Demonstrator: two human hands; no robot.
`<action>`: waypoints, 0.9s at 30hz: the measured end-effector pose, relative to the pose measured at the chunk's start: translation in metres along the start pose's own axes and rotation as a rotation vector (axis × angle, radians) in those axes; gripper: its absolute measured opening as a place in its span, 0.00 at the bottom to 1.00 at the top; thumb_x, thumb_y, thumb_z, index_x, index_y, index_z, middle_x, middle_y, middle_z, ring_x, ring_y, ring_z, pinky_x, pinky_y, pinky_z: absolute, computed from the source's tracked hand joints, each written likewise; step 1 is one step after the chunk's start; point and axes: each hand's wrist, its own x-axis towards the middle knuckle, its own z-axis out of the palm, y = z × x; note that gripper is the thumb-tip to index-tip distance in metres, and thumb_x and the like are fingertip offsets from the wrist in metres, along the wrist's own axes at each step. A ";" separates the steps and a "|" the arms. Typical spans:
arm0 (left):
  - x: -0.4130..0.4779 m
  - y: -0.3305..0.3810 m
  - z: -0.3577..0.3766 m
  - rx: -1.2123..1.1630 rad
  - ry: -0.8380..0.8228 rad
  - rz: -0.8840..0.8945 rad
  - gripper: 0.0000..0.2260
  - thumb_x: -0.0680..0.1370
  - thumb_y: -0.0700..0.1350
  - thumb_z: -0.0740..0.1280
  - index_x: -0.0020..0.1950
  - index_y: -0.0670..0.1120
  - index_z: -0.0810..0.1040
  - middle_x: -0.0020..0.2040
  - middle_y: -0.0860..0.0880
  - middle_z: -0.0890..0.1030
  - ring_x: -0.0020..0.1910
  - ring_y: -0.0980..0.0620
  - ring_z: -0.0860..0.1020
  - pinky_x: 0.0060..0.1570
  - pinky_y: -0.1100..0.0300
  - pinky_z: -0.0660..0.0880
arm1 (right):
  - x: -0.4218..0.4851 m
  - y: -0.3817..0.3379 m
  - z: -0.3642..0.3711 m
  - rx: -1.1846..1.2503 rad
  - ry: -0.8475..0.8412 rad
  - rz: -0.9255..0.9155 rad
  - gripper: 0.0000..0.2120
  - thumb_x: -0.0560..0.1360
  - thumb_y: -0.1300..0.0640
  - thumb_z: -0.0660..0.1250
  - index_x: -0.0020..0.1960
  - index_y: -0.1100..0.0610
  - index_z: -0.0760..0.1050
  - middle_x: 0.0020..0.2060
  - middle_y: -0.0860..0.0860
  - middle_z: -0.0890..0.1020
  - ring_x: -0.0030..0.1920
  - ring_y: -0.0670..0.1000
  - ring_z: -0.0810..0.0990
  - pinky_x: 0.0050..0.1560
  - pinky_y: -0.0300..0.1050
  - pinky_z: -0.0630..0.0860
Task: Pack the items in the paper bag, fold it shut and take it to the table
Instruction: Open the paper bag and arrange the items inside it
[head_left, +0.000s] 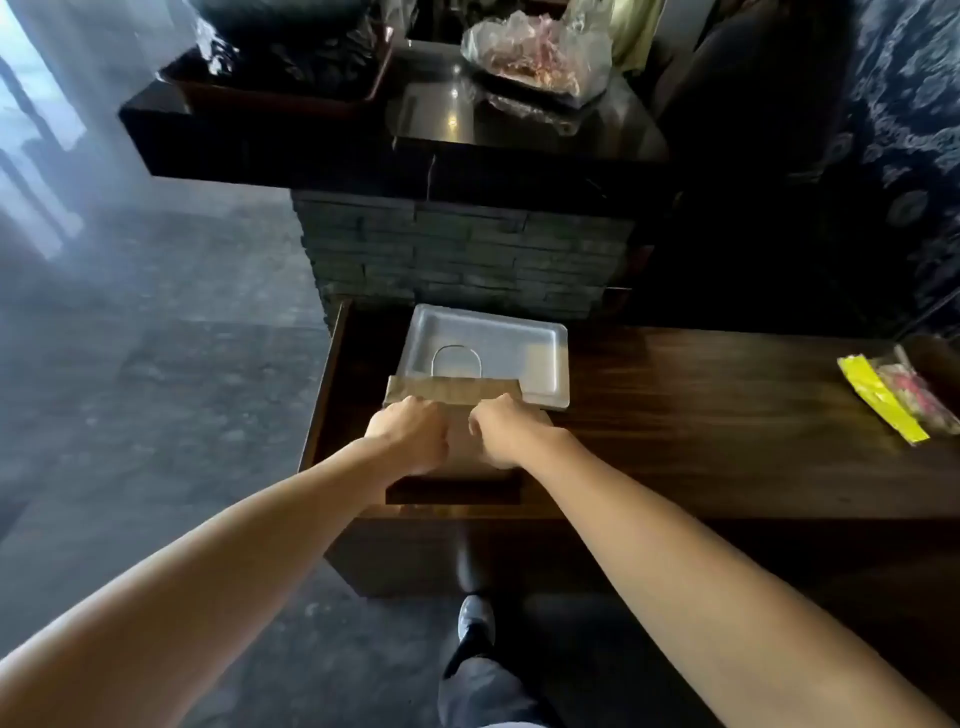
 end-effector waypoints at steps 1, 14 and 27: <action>0.010 0.006 -0.001 0.025 0.057 0.046 0.07 0.71 0.43 0.66 0.47 0.51 0.80 0.47 0.50 0.82 0.44 0.47 0.79 0.34 0.56 0.74 | 0.006 0.010 -0.002 0.024 0.068 -0.006 0.11 0.72 0.62 0.66 0.54 0.55 0.77 0.50 0.56 0.80 0.45 0.58 0.79 0.42 0.49 0.78; 0.061 -0.041 0.029 -0.101 0.092 0.043 0.06 0.71 0.43 0.71 0.44 0.53 0.84 0.44 0.56 0.82 0.46 0.52 0.79 0.40 0.59 0.77 | 0.090 0.070 0.043 0.306 0.158 -0.269 0.09 0.71 0.63 0.66 0.48 0.54 0.81 0.46 0.53 0.80 0.49 0.55 0.77 0.45 0.50 0.77; 0.066 -0.087 0.029 -0.836 -0.032 -0.359 0.25 0.63 0.52 0.79 0.58 0.55 0.79 0.56 0.54 0.76 0.45 0.50 0.82 0.44 0.53 0.82 | 0.086 0.112 0.061 0.940 0.141 0.215 0.15 0.69 0.61 0.69 0.54 0.50 0.82 0.55 0.47 0.77 0.50 0.48 0.78 0.57 0.48 0.78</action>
